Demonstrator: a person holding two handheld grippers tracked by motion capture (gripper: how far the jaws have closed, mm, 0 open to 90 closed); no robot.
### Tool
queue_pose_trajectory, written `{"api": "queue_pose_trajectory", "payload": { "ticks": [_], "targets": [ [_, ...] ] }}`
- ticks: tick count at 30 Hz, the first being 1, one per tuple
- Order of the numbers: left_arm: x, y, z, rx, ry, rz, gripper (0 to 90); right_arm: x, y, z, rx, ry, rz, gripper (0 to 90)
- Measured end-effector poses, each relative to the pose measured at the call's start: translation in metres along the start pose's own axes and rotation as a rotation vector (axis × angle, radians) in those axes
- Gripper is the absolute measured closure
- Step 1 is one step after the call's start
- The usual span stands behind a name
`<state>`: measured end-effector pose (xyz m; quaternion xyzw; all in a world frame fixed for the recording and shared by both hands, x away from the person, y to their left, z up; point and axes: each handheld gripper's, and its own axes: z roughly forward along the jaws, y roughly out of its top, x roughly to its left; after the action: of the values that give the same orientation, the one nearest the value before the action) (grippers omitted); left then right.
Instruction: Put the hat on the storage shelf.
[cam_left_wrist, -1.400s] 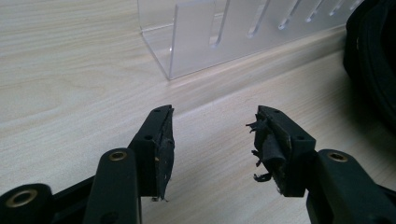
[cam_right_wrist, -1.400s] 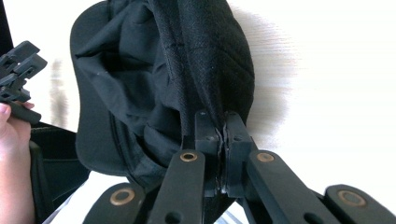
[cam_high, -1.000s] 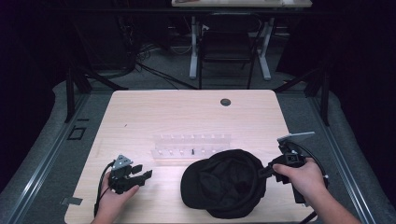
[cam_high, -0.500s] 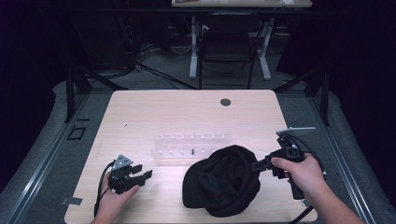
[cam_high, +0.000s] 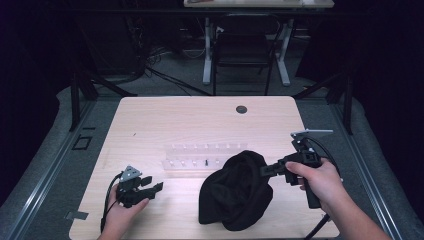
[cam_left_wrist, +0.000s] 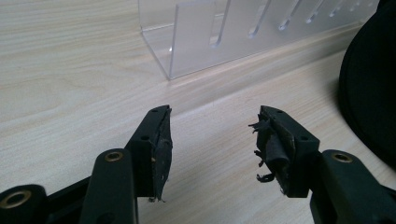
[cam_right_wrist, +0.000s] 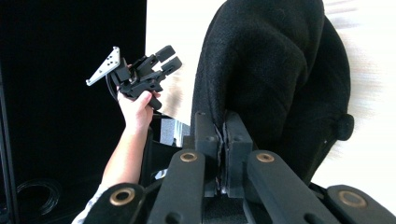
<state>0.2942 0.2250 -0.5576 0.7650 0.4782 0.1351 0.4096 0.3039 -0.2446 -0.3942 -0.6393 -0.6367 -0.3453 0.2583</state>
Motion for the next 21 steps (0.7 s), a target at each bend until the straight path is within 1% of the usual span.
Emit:
{"api": "queue_pose_trajectory", "payload": {
  "ticks": [1,2,4,6,7,10,15,17,21],
  "targets": [
    [0.000,0.000,0.000,0.000,0.000,-0.001,45.5,0.001,0.000,0.000,0.000,-0.002,-0.003,87.7],
    [0.000,0.000,0.000,-0.001,0.001,-0.001,45.5,0.004,0.002,-0.001,0.002,0.013,-0.011,87.7],
    [0.000,0.000,0.000,-0.002,0.002,-0.001,45.5,0.005,0.002,-0.002,0.002,0.016,-0.012,87.8],
    [0.000,0.000,0.000,-0.002,0.002,-0.001,45.5,0.010,0.002,-0.003,-0.010,0.024,-0.010,87.8],
    [0.000,0.000,0.000,-0.002,0.002,-0.001,45.5,0.011,0.003,-0.004,-0.004,0.030,-0.025,87.8],
    [0.000,0.000,0.000,-0.003,0.002,-0.001,45.5,0.019,0.004,-0.007,-0.006,0.036,-0.044,87.9],
    [0.001,0.000,-0.001,0.004,0.000,0.001,45.5,0.027,0.006,-0.011,-0.020,0.039,-0.045,87.9],
    [0.001,0.000,-0.001,0.004,0.000,0.000,45.5,0.031,0.007,-0.014,-0.022,0.041,-0.058,87.9],
    [0.000,0.000,0.000,-0.002,0.002,0.001,45.5,0.036,0.008,-0.019,-0.046,0.048,-0.065,87.9]
  ]
}}
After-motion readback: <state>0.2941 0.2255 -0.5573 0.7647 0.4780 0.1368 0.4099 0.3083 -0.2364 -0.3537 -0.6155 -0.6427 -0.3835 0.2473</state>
